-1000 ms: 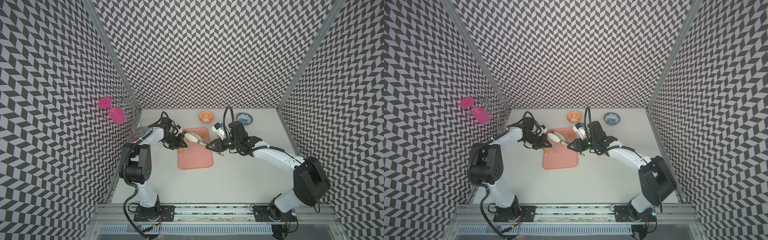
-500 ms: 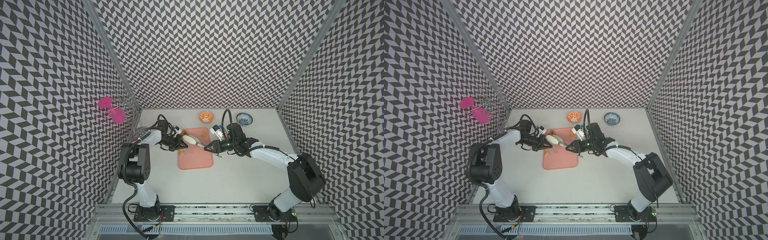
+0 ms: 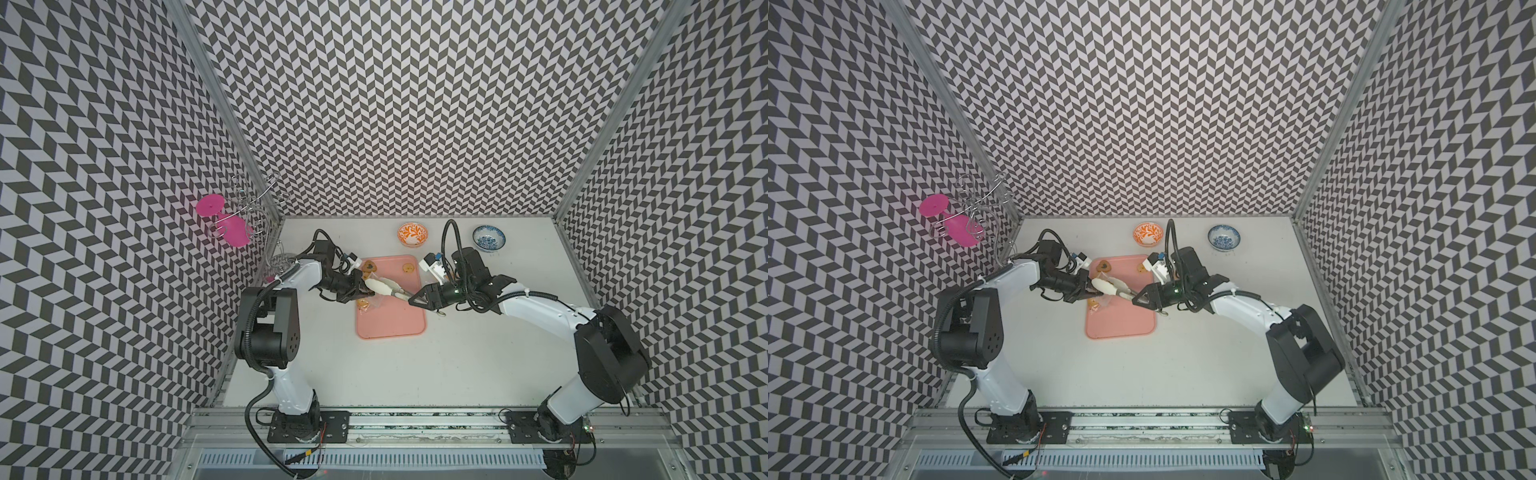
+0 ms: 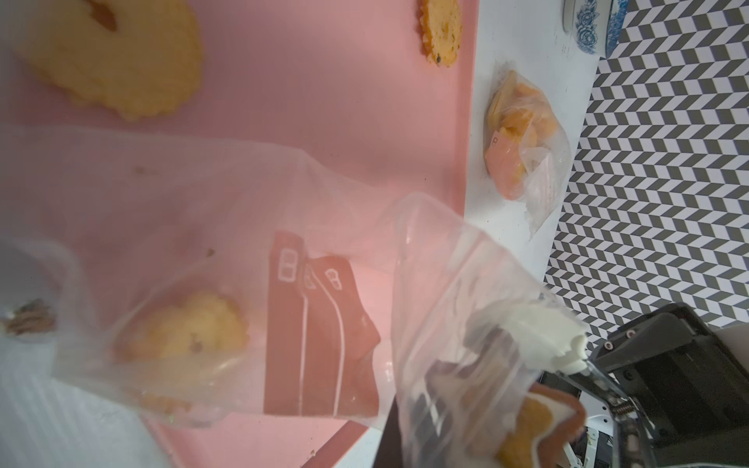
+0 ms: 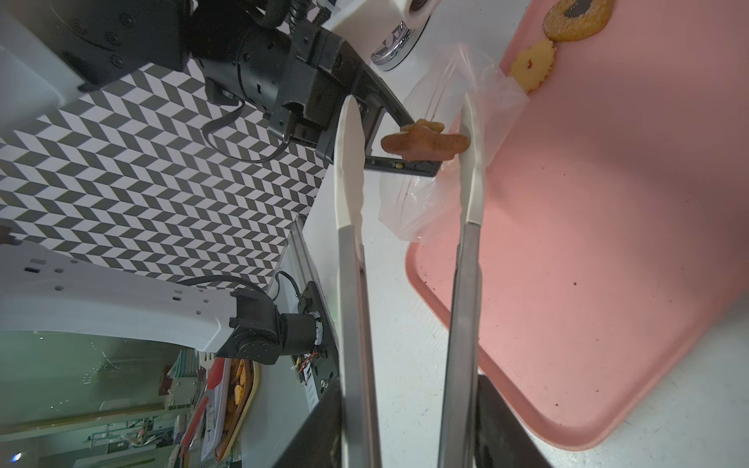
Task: Put the cookies into a resealable bag to prevent moisture
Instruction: Place the cookie in the ziploc bag.
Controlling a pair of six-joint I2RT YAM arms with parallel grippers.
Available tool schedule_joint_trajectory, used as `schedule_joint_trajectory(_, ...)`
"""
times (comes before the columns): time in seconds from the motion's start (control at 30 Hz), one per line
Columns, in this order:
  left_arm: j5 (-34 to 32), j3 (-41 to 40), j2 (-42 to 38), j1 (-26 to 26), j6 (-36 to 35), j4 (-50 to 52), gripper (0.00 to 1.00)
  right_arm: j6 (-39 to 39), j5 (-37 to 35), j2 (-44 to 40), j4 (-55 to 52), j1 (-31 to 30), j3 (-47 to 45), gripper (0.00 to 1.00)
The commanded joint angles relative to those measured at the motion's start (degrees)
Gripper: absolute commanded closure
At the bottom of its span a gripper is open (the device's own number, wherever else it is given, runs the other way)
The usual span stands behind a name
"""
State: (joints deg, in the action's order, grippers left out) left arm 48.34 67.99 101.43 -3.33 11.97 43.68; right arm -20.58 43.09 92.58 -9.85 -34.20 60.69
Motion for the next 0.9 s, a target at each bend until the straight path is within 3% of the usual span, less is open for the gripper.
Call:
schedule_joint_trajectory(0.0, -3.4, 1.1, -4.0, 0.3, 0.4, 2.1, 1.0, 2.7, -2.3, -2.6, -0.5, 0.4, 3.5, 0.55)
schedule_joint_trajectory(0.47, -9.7, 1.2, -8.6, -0.4, 0.8, 6.0, 1.0, 4.6, -3.0, -3.1, -4.5, 1.0, 10.0, 0.55)
schedule_joint_trajectory(0.57, -13.9, 2.1, -9.0, -0.4, 0.5, 8.0, 1.0, 4.6, -3.8, -4.0, -4.7, 1.9, 11.4, 0.55)
schedule_joint_trajectory(0.67, -18.0, 3.1, -10.0, -0.2, 0.2, 10.1, 1.0, 6.7, -7.6, -5.2, -4.9, 2.9, 12.1, 0.55)
schedule_joint_trajectory(0.87, -22.7, 5.9, -13.7, 0.2, 0.8, 14.2, 1.0, 18.9, -17.6, -2.8, -11.3, 2.7, 14.4, 0.57)
